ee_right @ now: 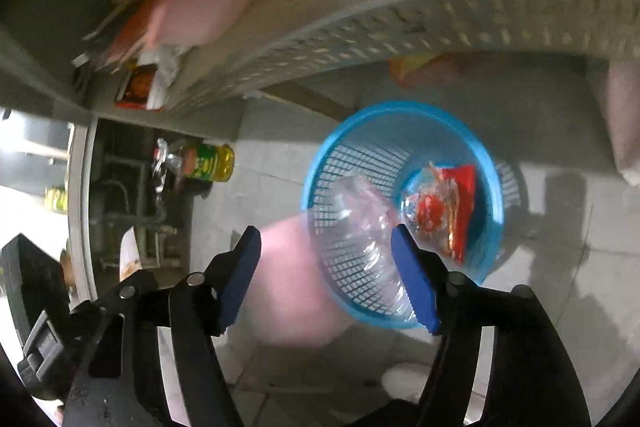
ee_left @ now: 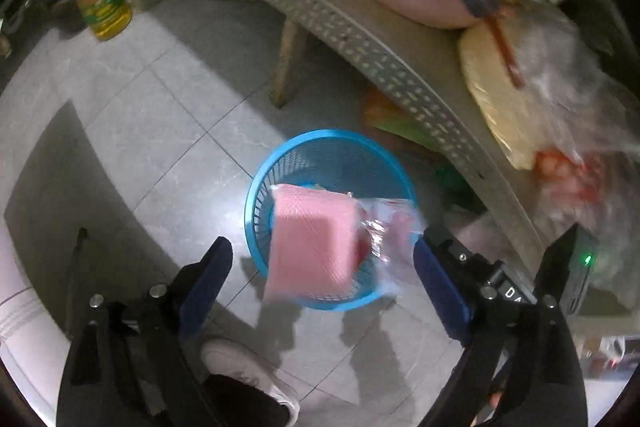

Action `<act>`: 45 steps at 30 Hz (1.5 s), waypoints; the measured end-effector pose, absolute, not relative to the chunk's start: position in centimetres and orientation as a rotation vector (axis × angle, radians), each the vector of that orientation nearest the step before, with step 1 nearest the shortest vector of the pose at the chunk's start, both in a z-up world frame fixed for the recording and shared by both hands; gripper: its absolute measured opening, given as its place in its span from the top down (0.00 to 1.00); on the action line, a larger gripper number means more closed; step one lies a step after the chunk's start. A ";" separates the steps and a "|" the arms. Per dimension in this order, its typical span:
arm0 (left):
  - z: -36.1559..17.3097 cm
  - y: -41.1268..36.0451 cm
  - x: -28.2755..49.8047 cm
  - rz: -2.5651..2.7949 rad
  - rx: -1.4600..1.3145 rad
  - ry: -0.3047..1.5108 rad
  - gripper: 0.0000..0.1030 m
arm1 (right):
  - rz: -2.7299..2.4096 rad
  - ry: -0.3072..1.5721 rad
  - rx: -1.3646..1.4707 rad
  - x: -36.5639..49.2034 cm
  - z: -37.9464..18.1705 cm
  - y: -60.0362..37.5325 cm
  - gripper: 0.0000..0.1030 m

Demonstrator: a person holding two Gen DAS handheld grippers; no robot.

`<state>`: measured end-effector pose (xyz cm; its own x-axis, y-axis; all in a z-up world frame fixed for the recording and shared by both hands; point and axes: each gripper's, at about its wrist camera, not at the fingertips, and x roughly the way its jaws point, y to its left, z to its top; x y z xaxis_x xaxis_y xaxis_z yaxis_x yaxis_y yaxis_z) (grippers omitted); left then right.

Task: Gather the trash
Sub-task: 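Carry the sponge and bag over the blue wastebasket and open both grippers, then grasp the blue toothpaste box with the left gripper while the right grasps the green bottle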

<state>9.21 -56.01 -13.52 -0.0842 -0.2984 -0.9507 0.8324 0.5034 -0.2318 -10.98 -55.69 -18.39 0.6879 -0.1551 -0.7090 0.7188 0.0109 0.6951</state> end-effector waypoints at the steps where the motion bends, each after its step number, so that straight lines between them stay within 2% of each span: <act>1: -13.5 -56.1 9.2 -1.012 0.509 1.341 0.13 | -0.726 0.500 1.419 -11.4 -18.6 -55.7 0.37; 8: -9.8 -54.2 9.2 -1.053 0.421 1.285 0.13 | -0.718 0.483 1.380 -13.8 -17.6 -53.5 0.35; 13: -4.2 -49.2 7.8 -1.092 0.432 1.170 0.13 | -0.675 0.475 1.308 -13.4 -15.0 -50.6 0.35; 17: 1.6 -41.3 6.8 -1.143 0.414 1.096 0.13 | -0.595 0.512 1.192 -11.9 -10.7 -46.7 0.35; 21: 7.1 -28.9 7.1 -1.103 0.302 0.965 0.13 | -0.473 0.531 1.000 -9.6 -4.9 -41.9 0.34; 24: 9.1 -19.1 8.2 -0.971 0.214 0.900 0.13 | -0.356 0.538 0.888 -7.5 -1.5 -38.3 0.34; 30: 8.5 0.1 10.1 -0.545 -0.017 0.888 0.13 | -0.028 0.577 0.755 -1.0 4.4 -30.2 0.33; 34: 5.6 7.5 10.3 -0.376 -0.122 0.921 0.13 | 0.180 0.615 0.653 3.1 6.9 -23.9 0.33; 37: 3.1 8.7 10.0 -0.396 -0.161 0.954 0.15 | 0.239 0.681 0.590 6.1 7.3 -20.0 0.33; 45: -1.3 6.9 12.6 -0.457 -0.139 1.017 0.32 | 0.155 0.901 0.581 11.3 4.3 -15.8 0.33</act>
